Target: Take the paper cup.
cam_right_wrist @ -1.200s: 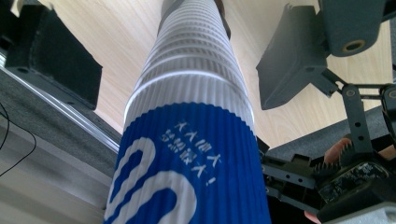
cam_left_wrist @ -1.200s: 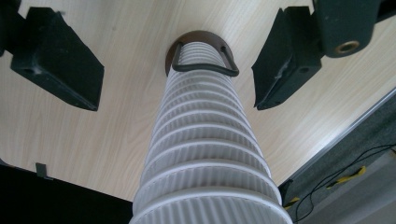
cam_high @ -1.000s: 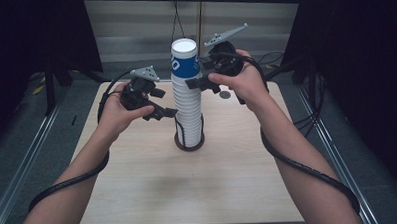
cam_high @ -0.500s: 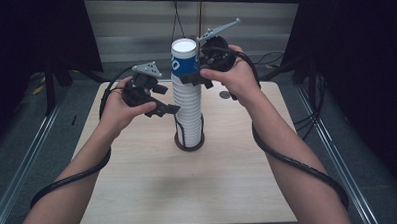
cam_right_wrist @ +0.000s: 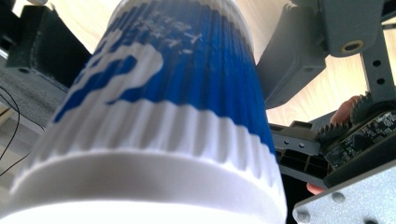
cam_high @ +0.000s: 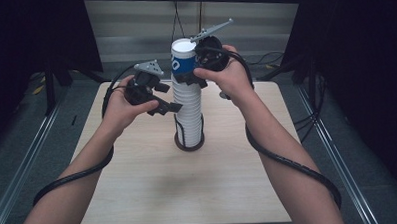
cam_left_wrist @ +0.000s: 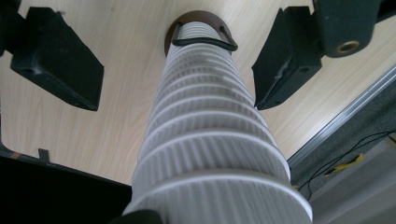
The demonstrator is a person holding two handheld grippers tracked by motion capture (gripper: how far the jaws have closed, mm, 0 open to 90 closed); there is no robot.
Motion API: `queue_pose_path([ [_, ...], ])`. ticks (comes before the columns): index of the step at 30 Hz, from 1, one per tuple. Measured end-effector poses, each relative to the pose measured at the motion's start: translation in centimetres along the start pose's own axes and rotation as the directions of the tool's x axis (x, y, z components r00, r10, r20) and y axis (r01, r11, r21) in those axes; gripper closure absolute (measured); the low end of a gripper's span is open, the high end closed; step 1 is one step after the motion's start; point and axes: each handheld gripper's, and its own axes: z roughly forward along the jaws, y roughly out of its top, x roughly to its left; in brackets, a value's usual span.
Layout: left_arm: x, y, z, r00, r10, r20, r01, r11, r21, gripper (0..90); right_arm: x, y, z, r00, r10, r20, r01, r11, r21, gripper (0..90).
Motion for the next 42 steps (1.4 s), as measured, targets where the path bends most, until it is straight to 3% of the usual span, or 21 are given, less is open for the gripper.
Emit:
queue_pose_path([
  [9, 0.0, 0.7, 0.1, 0.9999, 0.010, -0.004, -0.010, 0.9994, -0.033, 15.8, 0.0, 0.1, 0.0, 1.0000, -0.003, 0.007, 0.003, 1.000, 0.006, 17.2],
  [20, 0.1, 1.0, 0.2, 0.9997, -0.005, -0.026, 0.004, 0.9995, -0.030, 15.8, 0.1, 0.1, 0.0, 0.9999, -0.007, 0.015, 0.007, 1.000, 0.005, 17.3],
  [27, 0.5, 1.5, 0.2, 0.9984, -0.036, -0.044, 0.033, 0.9971, -0.069, 15.6, 0.1, 0.2, 0.1, 0.9999, -0.007, 0.012, 0.007, 1.000, 0.010, 17.4],
  [32, 0.3, 1.6, 0.6, 0.9979, -0.028, -0.058, 0.023, 0.9963, -0.083, 15.7, 0.2, 0.1, 0.1, 0.9999, -0.005, 0.015, 0.005, 1.000, 0.009, 17.4],
  [36, 0.2, 1.8, 0.9, 0.9963, -0.047, -0.072, 0.036, 0.9896, -0.139, 15.5, 0.2, 0.1, 0.1, 0.9999, -0.005, 0.015, 0.005, 1.000, 0.008, 17.4],
  [42, 0.1, 1.9, 1.1, 0.9952, -0.050, -0.084, 0.038, 0.9895, -0.140, 15.6, 0.1, 0.2, 0.0, 0.9999, -0.006, 0.015, 0.005, 1.000, 0.011, 17.5],
])
